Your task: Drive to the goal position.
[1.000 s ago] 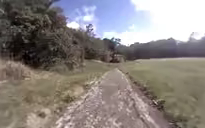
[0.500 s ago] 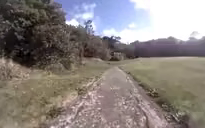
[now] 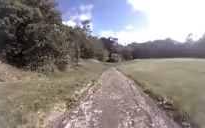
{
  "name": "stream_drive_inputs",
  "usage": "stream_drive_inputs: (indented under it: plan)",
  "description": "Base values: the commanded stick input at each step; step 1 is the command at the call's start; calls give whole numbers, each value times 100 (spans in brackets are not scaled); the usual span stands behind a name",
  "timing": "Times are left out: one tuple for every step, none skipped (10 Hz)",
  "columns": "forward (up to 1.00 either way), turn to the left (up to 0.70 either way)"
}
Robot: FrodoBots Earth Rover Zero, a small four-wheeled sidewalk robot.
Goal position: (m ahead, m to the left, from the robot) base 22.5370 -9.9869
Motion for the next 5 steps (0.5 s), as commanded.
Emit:
stream_drive_inputs:
  plan:
    - [100, 0]
    - [100, 0]
    - [100, 0]
    - [100, 0]
    - [100, 0]
